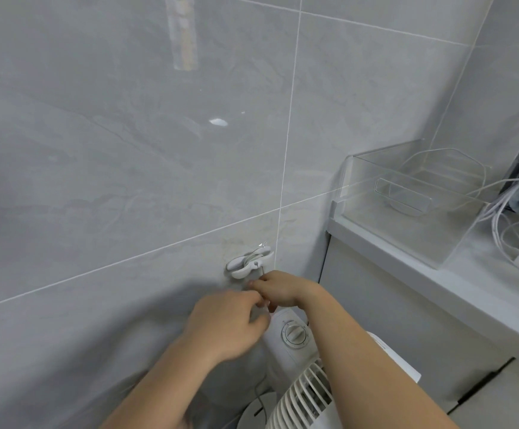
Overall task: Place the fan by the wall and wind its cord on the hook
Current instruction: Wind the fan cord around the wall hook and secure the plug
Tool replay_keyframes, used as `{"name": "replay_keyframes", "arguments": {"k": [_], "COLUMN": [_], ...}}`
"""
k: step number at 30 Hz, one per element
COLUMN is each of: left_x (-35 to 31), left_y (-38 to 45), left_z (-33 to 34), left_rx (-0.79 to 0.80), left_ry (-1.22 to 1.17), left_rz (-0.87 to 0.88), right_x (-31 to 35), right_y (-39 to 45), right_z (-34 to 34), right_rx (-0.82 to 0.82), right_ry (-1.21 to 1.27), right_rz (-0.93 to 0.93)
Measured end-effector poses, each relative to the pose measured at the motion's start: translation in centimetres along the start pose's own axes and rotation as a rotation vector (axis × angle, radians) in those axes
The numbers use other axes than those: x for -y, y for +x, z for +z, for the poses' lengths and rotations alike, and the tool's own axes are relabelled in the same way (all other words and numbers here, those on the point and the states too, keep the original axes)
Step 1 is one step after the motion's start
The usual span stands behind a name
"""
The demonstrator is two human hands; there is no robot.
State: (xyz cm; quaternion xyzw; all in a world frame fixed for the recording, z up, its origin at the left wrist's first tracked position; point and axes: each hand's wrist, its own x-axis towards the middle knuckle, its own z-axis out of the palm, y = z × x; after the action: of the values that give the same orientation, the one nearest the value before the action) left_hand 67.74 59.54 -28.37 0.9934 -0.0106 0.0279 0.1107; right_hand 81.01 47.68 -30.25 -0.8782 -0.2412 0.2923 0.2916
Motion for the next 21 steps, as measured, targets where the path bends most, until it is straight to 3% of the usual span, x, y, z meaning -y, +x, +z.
{"name": "replay_keyframes", "arguments": {"k": [4,6,12,17,21], "left_x": [-0.4,-0.1,0.3,-0.4,-0.9], "left_y": [1.3,2.1,3.0,2.4,2.1], "left_z": [-1.8,-1.6,0.7,2.0,1.8], "left_rx": [-0.351,-0.411,-0.142,-0.194,-0.223], "left_ry": [-0.019,-0.020,0.075,0.142,0.203], "left_rz": [0.043,0.084,0.073,0.061,0.035], "right_x": [-0.5,-0.8,-2.0,-2.6,-3.1], "right_y": [-0.1,0.0,0.2,-0.2,-0.8], "right_z": [-0.2,-0.3,-1.1,-1.1,-2.1], "right_rx": [0.065,0.042,-0.166,0.034,-0.068], "right_ry": [0.038,0.054,-0.053,-0.300,-0.196], "right_rz": [0.037,0.053,0.052,0.148,0.196]}}
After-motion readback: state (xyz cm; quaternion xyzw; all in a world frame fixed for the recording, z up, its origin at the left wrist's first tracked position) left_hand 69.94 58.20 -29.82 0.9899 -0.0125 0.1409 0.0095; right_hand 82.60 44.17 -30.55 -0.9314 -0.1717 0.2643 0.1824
